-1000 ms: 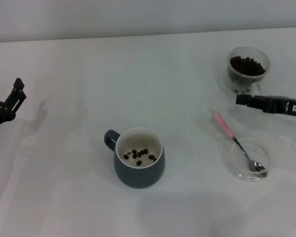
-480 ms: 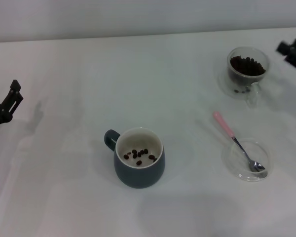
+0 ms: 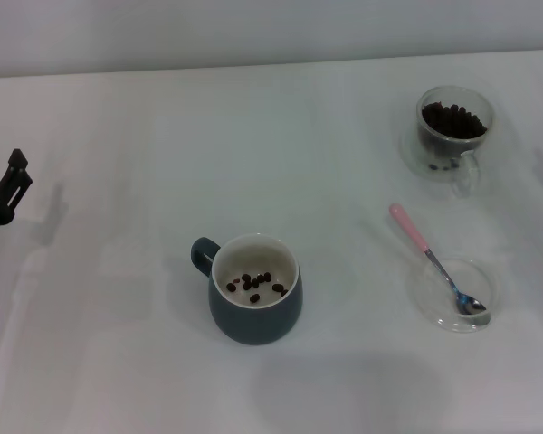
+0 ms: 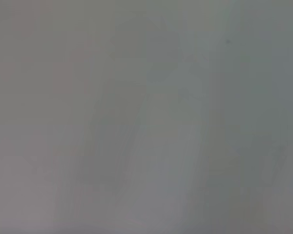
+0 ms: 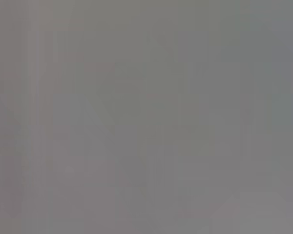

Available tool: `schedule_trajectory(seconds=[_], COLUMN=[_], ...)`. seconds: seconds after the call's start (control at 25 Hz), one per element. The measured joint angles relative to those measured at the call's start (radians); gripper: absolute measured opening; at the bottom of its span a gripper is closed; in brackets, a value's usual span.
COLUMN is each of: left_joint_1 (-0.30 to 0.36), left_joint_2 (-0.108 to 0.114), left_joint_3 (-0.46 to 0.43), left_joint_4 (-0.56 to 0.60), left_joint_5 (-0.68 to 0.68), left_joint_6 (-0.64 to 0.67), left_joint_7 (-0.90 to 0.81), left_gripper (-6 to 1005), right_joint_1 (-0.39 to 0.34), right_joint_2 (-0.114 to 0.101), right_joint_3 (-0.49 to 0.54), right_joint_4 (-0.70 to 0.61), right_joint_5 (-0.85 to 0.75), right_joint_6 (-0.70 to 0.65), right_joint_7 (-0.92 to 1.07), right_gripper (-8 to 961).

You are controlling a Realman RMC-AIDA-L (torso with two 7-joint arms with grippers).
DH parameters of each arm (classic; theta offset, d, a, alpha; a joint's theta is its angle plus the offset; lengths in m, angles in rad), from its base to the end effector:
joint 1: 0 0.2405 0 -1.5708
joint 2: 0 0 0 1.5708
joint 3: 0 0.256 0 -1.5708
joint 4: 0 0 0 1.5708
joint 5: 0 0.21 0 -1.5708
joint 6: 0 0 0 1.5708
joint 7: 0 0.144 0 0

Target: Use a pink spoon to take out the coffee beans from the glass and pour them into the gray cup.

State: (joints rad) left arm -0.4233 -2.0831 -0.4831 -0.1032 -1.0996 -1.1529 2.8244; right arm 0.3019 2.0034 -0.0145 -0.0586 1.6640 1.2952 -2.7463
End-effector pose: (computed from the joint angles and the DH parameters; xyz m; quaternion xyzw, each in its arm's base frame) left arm -0.3413 0.3121 -0.0326 -0.7155 -0.2951 -0.3038 0.5556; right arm 0.4059 0.2713 0.0523 -0.6662 0.2655 0.2694 0.6427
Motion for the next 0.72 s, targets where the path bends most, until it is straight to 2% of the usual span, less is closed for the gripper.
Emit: schedule_trajectory(seconds=[0.72], left_joint_1=[-0.034], left_joint_2=[-0.002], left_joint_3=[0.0], left_joint_4=[-0.013], left_joint_5=[-0.119], left_joint_6=[0.048], left_joint_7=[0.0], left_gripper=[831], right_joint_1=[0.031], right_joint_2=[0.002], right_joint_3=[0.005], right_joint_4=[-0.004], right_joint_5=[0.027], right_joint_6=[-0.085], right_joint_7=[-0.021], right_gripper=[842])
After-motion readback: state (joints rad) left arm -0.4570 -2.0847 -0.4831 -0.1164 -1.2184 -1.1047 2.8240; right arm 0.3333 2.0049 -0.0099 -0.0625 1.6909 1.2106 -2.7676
